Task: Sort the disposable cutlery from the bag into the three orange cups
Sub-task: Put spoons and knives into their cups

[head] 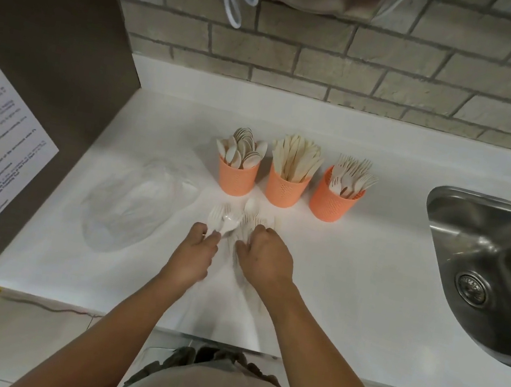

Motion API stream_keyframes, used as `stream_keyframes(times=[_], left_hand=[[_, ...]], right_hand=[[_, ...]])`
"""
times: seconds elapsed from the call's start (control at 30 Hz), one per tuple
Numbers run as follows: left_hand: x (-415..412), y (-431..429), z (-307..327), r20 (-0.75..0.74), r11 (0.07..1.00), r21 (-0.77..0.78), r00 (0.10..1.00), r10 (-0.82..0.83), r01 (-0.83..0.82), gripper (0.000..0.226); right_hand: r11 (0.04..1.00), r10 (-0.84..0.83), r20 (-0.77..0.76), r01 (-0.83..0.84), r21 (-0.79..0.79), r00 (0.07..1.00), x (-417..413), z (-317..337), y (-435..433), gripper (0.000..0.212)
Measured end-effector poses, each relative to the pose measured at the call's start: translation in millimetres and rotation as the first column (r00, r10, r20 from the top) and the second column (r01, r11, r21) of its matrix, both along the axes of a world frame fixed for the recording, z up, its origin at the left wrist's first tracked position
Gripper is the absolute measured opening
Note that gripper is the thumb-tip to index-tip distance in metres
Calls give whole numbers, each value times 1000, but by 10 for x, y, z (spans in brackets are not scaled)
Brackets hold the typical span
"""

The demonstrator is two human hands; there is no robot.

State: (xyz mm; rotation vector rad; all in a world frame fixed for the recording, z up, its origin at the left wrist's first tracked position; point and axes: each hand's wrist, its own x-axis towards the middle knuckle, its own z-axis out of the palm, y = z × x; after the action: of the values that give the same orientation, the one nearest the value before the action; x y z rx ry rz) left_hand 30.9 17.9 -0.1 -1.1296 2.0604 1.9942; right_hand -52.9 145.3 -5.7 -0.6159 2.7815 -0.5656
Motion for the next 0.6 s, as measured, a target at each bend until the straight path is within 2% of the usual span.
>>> stream_keyframes(times=[0.07, 0.23, 0.33, 0.43, 0.6], left_hand=[[23, -5, 1, -5, 1000, 19, 1000, -21, 21, 19], [60, -34, 0, -33, 988, 156, 999, 9, -4, 26], [52, -40, -3, -31, 977, 208, 998, 51, -43, 26], [36, -21, 30, -48, 974, 225, 998, 43, -31, 14], [-4, -32, 32, -37, 978, 209, 999, 18, -10, 17]], right_hand=[[999, -17, 37, 16, 36, 999, -12, -41, -44, 27], [992, -117, 160, 124, -37, 980, -32, -92, -54, 19], [977, -111, 160, 137, -163, 981, -15, -73, -25, 14], [932, -82, 238, 159, -325, 968, 44, -35, -12, 11], [881, -30, 393, 210, -425, 919, 176, 22, -39, 15]])
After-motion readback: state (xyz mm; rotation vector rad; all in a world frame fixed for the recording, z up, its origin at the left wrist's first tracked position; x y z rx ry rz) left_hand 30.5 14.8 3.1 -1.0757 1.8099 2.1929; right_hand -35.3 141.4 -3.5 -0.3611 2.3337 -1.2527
